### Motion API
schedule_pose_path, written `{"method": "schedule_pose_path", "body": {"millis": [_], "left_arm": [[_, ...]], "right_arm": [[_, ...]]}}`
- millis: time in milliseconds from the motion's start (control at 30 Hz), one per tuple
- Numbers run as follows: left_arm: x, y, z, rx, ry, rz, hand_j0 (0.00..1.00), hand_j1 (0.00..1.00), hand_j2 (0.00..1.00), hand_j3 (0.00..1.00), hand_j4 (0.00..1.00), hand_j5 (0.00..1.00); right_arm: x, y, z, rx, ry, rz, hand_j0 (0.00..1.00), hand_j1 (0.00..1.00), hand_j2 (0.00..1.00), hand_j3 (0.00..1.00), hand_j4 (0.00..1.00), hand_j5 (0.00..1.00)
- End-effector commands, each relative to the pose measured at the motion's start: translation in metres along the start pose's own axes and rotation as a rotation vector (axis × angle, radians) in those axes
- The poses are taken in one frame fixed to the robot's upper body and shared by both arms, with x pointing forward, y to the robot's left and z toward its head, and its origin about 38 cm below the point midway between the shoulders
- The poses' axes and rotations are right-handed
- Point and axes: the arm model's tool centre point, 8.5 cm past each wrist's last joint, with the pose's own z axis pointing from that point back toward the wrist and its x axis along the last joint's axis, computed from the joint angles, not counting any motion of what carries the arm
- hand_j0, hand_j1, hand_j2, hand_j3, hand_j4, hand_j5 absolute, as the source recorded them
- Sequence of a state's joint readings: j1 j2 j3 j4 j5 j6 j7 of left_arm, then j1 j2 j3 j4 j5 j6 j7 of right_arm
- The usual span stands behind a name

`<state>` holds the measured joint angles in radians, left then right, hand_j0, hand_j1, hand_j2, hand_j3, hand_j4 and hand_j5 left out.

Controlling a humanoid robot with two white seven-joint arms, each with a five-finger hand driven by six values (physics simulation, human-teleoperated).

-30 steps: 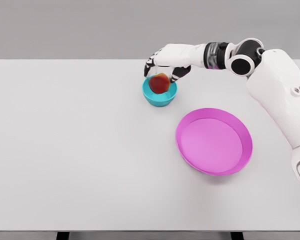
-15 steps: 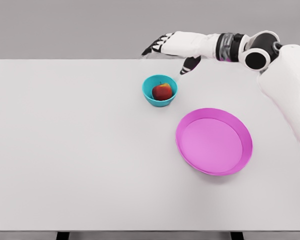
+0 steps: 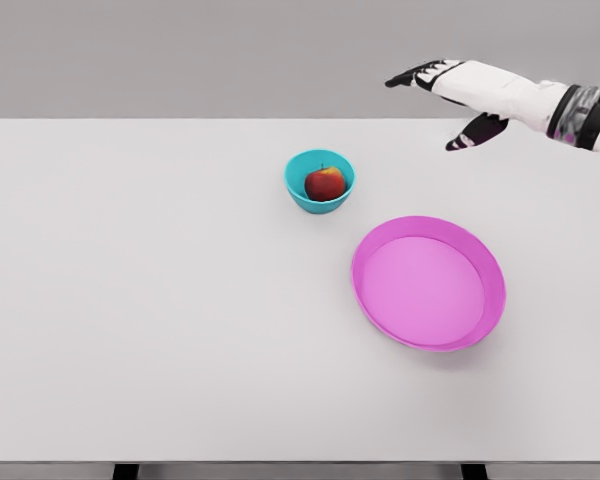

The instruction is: Put the apple from the pink plate into the blue bowl with your right arm

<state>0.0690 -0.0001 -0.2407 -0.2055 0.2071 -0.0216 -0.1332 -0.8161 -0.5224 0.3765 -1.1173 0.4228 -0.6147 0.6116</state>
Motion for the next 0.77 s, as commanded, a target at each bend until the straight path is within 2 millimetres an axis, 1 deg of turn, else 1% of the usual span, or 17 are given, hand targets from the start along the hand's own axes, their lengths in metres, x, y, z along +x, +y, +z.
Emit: {"method": "schedule_pose_path", "body": {"millis": [0,167,233,267,333,367,400,433,567,733], "left_arm": [[0.000,0.000,0.000,0.000,0.000,0.000,1.00,1.00,1.00,1.00,1.00,1.00],[0.000,0.000,0.000,0.000,0.000,0.000,1.00,1.00,1.00,1.00,1.00,1.00],[0.000,0.000,0.000,0.000,0.000,0.001,1.00,1.00,1.00,1.00,1.00,1.00],[0.000,0.000,0.000,0.000,0.000,0.000,1.00,1.00,1.00,1.00,1.00,1.00],[0.000,0.000,0.000,0.000,0.000,0.000,1.00,1.00,1.00,1.00,1.00,1.00],[0.000,0.000,0.000,0.000,0.000,0.000,1.00,1.00,1.00,1.00,1.00,1.00],[0.000,0.000,0.000,0.000,0.000,0.000,1.00,1.00,1.00,1.00,1.00,1.00],[0.000,0.000,0.000,0.000,-0.001,0.000,1.00,1.00,1.00,1.00,1.00,1.00],[0.000,0.000,0.000,0.000,-0.002,0.001,1.00,1.00,1.00,1.00,1.00,1.00],[0.004,0.000,0.000,-0.002,-0.007,-0.001,1.00,1.00,1.00,1.00,1.00,1.00]], "right_arm": [[-0.006,-0.015,0.012,-0.063,0.019,-0.013,1.00,1.00,1.00,1.00,1.00,1.00],[-0.017,-0.006,0.029,-0.070,0.055,-0.032,1.00,1.00,1.00,1.00,1.00,1.00],[-0.020,0.005,0.036,-0.062,0.067,-0.048,1.00,1.00,1.00,1.00,1.00,1.00],[-0.017,0.011,0.039,-0.063,0.064,-0.050,1.00,1.00,1.00,1.00,1.00,1.00],[-0.016,0.018,0.060,-0.064,0.081,-0.033,1.00,1.00,1.00,1.00,1.00,1.00],[-0.014,0.019,0.064,-0.074,0.081,-0.032,1.00,1.00,1.00,1.00,1.00,1.00],[-0.016,0.022,0.076,-0.067,0.098,-0.024,1.00,1.00,1.00,1.00,1.00,1.00],[-0.018,0.022,0.081,-0.069,0.108,-0.020,1.00,1.00,1.00,1.00,1.00,1.00],[-0.020,0.029,0.085,-0.063,0.117,-0.035,1.00,1.00,1.00,1.00,1.00,1.00],[-0.023,0.029,0.089,-0.064,0.130,-0.037,1.00,1.00,1.00,1.00,1.00,1.00]]}}
